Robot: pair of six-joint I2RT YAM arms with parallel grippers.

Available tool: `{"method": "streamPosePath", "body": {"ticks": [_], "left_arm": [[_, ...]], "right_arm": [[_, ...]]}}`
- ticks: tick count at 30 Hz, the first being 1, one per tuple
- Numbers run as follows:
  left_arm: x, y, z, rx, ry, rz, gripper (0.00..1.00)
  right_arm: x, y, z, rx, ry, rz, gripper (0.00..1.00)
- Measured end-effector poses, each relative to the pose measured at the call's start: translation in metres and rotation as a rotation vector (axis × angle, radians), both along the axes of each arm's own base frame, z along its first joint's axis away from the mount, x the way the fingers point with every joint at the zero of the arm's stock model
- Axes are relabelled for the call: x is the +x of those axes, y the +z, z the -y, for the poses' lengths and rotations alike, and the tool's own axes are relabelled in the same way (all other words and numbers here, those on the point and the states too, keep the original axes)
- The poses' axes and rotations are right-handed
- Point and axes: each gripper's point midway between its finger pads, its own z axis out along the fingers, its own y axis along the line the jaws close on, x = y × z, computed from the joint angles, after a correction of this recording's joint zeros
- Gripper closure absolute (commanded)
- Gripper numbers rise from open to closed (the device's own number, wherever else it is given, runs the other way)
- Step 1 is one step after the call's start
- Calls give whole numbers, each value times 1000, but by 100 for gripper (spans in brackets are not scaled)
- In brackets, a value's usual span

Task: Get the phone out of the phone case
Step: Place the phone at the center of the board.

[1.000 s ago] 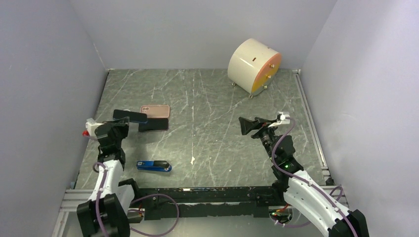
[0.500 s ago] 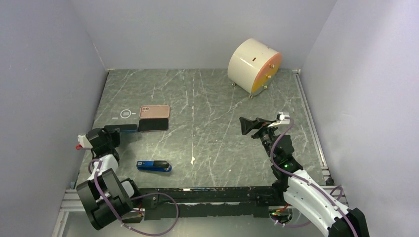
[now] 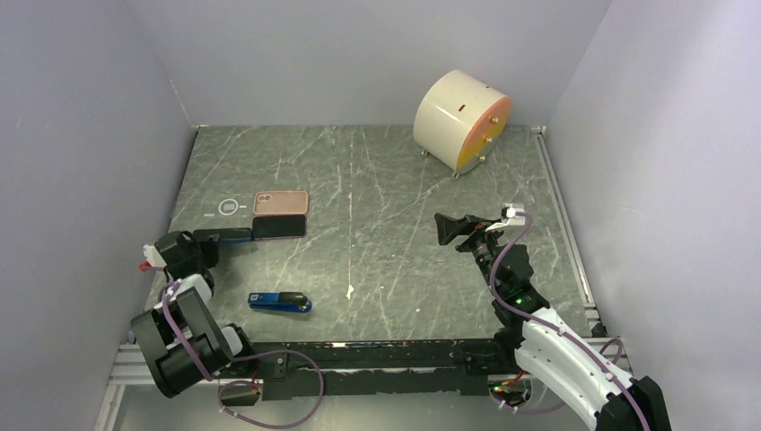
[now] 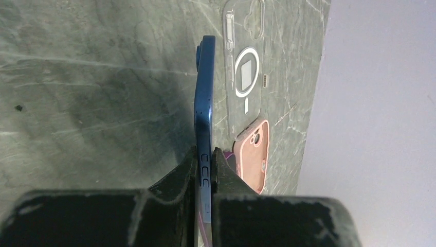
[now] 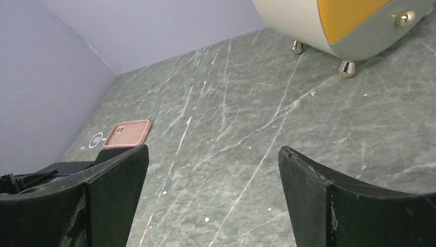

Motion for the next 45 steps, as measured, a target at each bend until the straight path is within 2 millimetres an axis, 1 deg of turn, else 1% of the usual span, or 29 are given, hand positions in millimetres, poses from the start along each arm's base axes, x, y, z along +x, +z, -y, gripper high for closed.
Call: {"method": "streamPosePath", "body": {"ticks": [3, 7, 10, 15, 18, 23, 29, 31, 38, 45], "left_arm": [[2, 1, -1, 0, -9, -5, 79], [2, 1, -2, 0, -16, -41, 60], [0, -1, -3, 2, -19, -75, 48], [-5, -6, -4, -1, -11, -122, 39], [-8, -8, -5, -4, -6, -149, 35], [-6, -8, -7, -8, -6, -163, 32], [-4, -20, -7, -43, -16, -220, 27], [-1, -25, -7, -59, -26, -233, 25], [20, -22, -6, -89, -71, -175, 22], [29, -20, -3, -120, -87, -134, 20]], "right_arm": [[0, 0, 0, 0, 0, 0, 1], [0, 0, 0, -1, 0, 1, 1], [0, 0, 0, -2, 0, 1, 1], [0, 0, 0, -3, 0, 1, 1], [0, 0, 0, -4, 0, 2, 1], [0, 0, 0, -4, 0, 2, 1], [0, 0, 0, -4, 1, 3, 1], [0, 0, 0, -3, 1, 3, 1], [0, 1, 0, -3, 3, 3, 1], [0, 0, 0, -4, 3, 3, 1]]}}
